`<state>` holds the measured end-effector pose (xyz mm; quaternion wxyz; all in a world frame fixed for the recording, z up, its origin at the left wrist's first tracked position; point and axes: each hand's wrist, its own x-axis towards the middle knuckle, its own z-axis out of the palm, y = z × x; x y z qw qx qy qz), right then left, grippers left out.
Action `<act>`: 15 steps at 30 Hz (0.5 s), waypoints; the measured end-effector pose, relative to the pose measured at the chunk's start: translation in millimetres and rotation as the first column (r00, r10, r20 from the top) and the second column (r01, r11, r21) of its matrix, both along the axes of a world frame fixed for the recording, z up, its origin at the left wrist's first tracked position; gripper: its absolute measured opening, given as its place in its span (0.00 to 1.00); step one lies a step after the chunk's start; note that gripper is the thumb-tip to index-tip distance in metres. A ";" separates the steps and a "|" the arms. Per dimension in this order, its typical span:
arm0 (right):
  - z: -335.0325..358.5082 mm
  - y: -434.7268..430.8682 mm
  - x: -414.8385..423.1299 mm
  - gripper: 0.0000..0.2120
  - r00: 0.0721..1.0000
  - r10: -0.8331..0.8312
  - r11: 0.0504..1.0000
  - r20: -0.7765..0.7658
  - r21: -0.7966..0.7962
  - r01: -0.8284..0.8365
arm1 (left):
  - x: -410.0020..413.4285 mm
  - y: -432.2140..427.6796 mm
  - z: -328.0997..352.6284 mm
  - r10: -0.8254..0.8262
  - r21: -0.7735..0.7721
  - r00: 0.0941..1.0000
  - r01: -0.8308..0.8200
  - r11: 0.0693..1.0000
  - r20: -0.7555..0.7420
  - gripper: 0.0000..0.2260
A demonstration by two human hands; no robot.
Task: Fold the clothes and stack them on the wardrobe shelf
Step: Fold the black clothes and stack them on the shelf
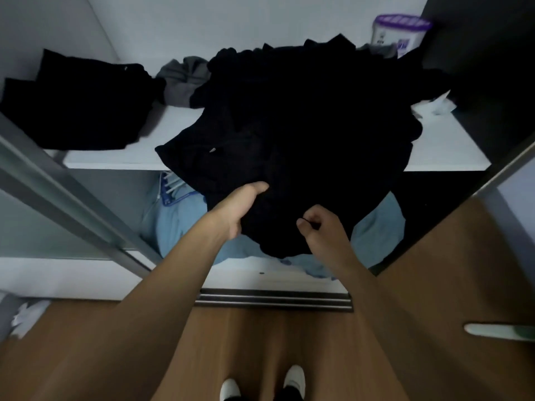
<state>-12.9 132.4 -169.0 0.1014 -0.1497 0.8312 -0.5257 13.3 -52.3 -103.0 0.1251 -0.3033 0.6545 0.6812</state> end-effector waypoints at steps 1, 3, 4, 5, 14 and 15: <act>-3.8 2.0 6.8 0.13 0.999 0.038 0.998 0.018 0.044 -0.038 | 11.6 -2.3 -1.8 -0.043 0.045 0.999 0.044 0.998 -0.004 0.21; -10.4 6.9 19.6 0.11 0.987 0.114 0.985 0.111 0.118 -0.127 | 31.8 -9.2 -7.9 -0.191 0.018 0.982 0.190 0.982 0.011 0.29; -13.5 8.4 26.6 0.10 0.976 0.150 0.975 0.158 0.142 -0.173 | 42.0 -12.7 -12.4 -0.263 -0.040 0.965 0.264 0.964 0.012 0.27; -16.2 8.9 35.5 0.09 0.964 0.186 0.962 0.191 0.163 -0.218 | 52.8 -15.1 -14.9 -0.307 -0.103 0.952 0.305 0.947 0.003 0.22; -19.1 -18.3 145.8 0.17 0.896 0.143 0.936 0.421 0.237 -0.261 | 148.5 -76.6 -15.1 0.067 0.128 0.946 -0.028 0.991 -0.316 0.07; -18.2 -24.2 158.3 0.24 0.879 0.135 0.946 0.457 0.206 -0.252 | 159.9 -82.1 -12.7 0.097 0.161 0.937 -0.045 0.986 -0.336 0.07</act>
